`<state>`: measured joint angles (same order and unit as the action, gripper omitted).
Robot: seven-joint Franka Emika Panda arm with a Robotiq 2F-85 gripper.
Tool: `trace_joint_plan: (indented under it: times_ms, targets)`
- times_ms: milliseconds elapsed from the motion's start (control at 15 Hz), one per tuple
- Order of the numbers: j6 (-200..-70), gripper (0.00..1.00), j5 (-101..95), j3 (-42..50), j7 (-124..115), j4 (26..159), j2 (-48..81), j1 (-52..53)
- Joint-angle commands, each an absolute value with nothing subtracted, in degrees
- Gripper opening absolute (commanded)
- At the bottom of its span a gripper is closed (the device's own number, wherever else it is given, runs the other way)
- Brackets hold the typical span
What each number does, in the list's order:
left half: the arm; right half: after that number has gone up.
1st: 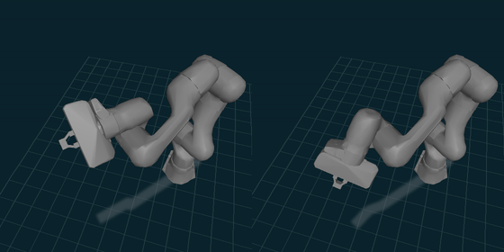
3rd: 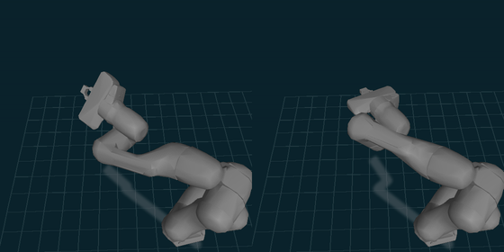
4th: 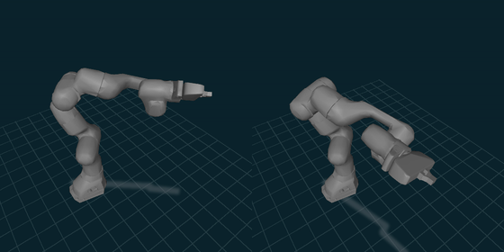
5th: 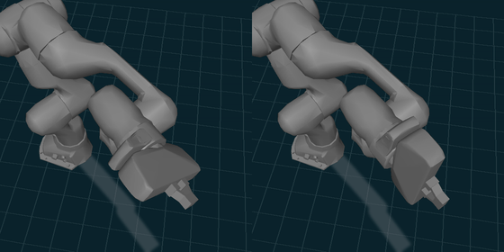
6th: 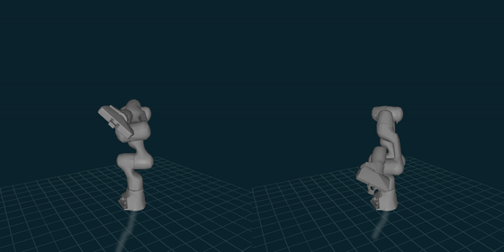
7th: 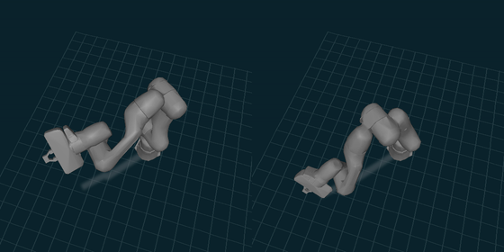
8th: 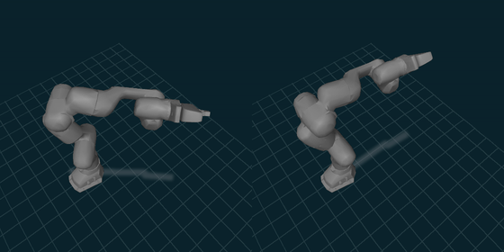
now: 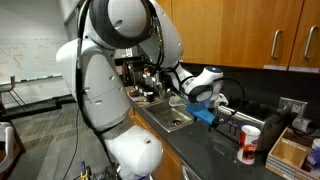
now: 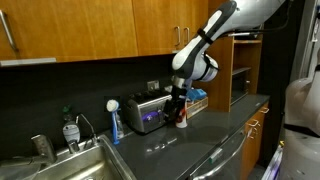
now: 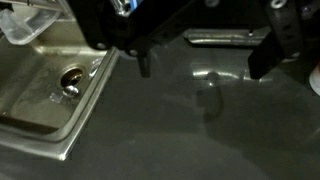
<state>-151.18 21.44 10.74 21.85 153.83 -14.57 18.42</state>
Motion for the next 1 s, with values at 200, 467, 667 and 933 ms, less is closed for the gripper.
trace_joint_plan:
  times_ms: [200, 467, 667, 933]
  targets:
    - [-132.8, 1.00, 4.6, 5.0, 9.1, 152.4, -15.8, 3.7]
    - [-134.0, 1.00, 5.9, 5.2, 11.6, 153.1, -15.7, 3.0]
    - [-134.0, 1.00, 5.9, 5.0, 11.5, 153.1, -15.6, 3.1]
    - [-134.0, 1.00, 5.9, 5.0, 11.5, 153.1, -15.6, 3.1]
